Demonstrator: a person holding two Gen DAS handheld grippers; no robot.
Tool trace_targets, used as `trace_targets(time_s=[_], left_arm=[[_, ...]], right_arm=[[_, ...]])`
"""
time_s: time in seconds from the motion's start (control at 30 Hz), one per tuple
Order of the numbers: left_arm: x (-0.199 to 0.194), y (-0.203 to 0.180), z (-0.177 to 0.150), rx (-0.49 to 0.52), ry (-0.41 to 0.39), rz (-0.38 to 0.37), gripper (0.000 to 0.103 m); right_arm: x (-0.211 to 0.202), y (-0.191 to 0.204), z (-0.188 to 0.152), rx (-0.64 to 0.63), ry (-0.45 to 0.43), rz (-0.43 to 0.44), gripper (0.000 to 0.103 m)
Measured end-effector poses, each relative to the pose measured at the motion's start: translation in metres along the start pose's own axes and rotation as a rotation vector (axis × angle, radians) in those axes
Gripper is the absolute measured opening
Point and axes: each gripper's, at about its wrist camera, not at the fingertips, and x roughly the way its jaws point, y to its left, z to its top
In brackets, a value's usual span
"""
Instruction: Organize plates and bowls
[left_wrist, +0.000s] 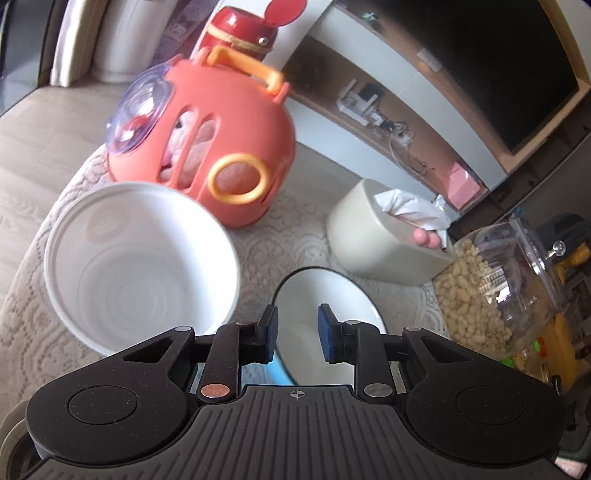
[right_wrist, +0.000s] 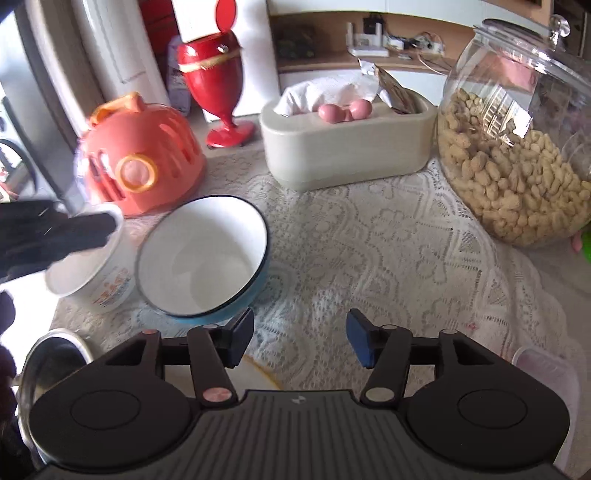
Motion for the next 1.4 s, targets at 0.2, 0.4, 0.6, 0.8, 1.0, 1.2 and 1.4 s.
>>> trace_targets(time_s=[0.2,0.4,0.6,0.8,1.0,1.2,1.4], left_arm=[[-0.010,0.001,0.008,0.011,0.023,-0.008,0.026],[-0.013,-0.011,0.005,-0.011,0.061,-0.049,0.025],[0.000,-0.020,-0.002,-0.016,0.125,-0.077,0.025],[0.002,-0.018,-0.003,-0.031,0.138,-0.080,0.024],[-0.002,-0.015,0.000,-0.038,0.131,-0.091,0.024],[0.008,-0.010,0.002,-0.009,0.116,-0.029,0.024],[0.036,0.009,0.002,-0.012,0.138,0.043,0.025]], right_arm=[[0.030,0.018,0.030,0.010,-0.036,-0.016,0.056],[0.062,0.007,0.037,0.015,0.012,0.017,0.056],[0.081,-0.007,0.037,0.057,0.051,0.097,0.060],[0.088,-0.006,0.034,0.056,0.073,0.113,0.060],[0.095,-0.002,0.033,0.057,0.103,0.119,0.060],[0.093,0.005,0.035,0.024,0.088,0.134,0.060],[0.092,0.004,0.043,0.022,0.085,0.135,0.060]])
